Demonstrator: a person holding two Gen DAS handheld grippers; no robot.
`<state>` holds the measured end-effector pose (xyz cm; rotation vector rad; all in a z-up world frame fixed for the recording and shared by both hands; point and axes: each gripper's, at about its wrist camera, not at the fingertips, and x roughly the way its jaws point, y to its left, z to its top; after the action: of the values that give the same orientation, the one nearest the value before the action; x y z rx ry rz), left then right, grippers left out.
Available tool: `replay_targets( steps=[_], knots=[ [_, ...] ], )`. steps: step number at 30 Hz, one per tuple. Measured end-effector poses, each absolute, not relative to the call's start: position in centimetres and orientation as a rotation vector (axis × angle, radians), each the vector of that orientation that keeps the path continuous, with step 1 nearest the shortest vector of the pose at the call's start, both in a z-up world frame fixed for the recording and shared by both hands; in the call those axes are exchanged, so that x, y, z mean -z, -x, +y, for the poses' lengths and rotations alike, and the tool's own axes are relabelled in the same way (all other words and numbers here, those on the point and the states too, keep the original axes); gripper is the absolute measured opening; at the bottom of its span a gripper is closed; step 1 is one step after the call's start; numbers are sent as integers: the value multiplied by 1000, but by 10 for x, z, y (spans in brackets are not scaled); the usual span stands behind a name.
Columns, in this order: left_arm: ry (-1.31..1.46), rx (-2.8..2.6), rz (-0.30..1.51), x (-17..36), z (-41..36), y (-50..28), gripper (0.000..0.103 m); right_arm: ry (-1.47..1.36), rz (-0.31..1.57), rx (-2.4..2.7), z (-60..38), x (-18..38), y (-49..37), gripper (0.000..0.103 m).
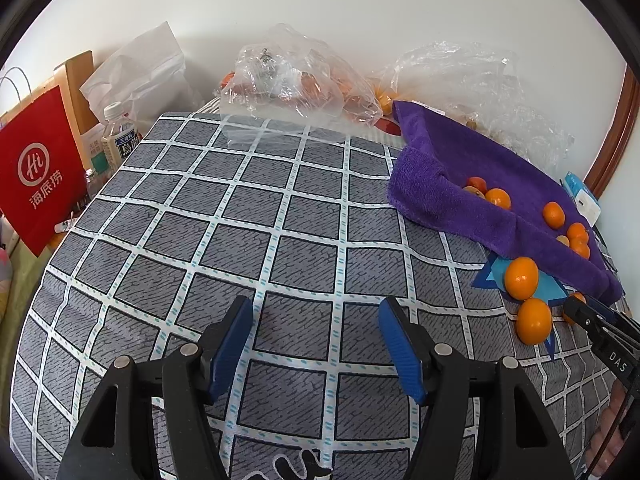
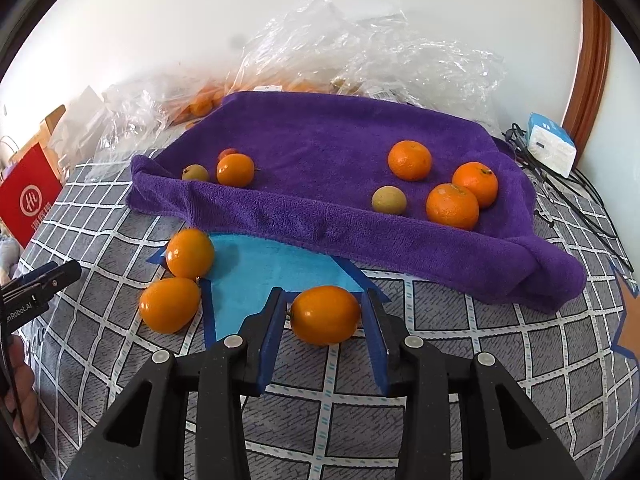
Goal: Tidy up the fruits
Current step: 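Lift the orange and carry it toward the purple towel with the right tool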
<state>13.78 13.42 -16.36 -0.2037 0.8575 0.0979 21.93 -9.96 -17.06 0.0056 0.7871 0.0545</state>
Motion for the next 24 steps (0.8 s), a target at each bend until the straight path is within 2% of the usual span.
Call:
replay_targets(
  steps=[5,24],
  knots=[
    [200,-92,859,164,135,-138,65,1,836,-48,-98,181,-225,39],
    [180,-87,867,166,132,-138,68,-94,810,-5,-129,173,-208,39]
  ],
)
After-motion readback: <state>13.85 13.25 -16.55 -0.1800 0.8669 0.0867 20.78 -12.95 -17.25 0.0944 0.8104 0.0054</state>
